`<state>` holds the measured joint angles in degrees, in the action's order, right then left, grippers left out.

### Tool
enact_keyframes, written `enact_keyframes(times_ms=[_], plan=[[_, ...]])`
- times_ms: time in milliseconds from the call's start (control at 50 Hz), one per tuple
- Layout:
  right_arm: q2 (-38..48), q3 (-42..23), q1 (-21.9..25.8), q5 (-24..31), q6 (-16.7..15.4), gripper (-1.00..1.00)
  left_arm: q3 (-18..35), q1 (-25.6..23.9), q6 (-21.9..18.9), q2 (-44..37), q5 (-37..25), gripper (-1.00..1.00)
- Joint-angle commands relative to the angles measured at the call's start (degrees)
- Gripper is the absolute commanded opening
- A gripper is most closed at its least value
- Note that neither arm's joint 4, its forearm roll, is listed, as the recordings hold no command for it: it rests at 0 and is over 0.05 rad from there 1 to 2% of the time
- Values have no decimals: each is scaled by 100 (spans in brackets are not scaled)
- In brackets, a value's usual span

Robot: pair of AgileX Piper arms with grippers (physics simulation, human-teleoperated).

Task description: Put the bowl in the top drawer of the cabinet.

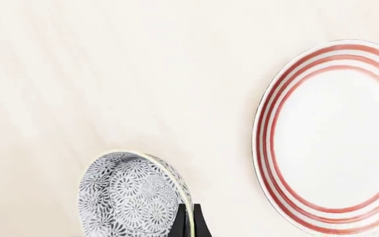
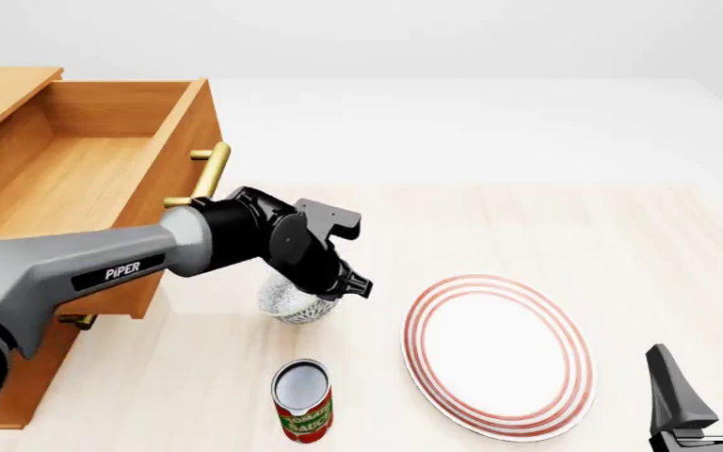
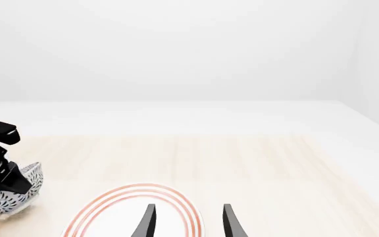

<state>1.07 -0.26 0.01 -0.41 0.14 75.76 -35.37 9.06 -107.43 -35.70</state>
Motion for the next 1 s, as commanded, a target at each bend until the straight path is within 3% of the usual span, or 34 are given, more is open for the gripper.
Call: enact_keyframes(times_ms=[20, 260, 520, 800, 1000], plan=[[1, 0, 1, 0, 1, 100, 353, -46, -273, 169, -340, -100], [2, 0, 1, -1, 0, 100, 919, -18, -591, 212, -839, -100], [2, 0, 0, -1, 0, 100, 2290, -153, -1211, 261, -1992, -100], [-1, 0, 0, 0, 1, 100, 2887, -248, -1615, 403, -2644, -100], [0, 0, -1, 0, 0, 100, 4175, -139, -2186, 131, -3407, -100]])
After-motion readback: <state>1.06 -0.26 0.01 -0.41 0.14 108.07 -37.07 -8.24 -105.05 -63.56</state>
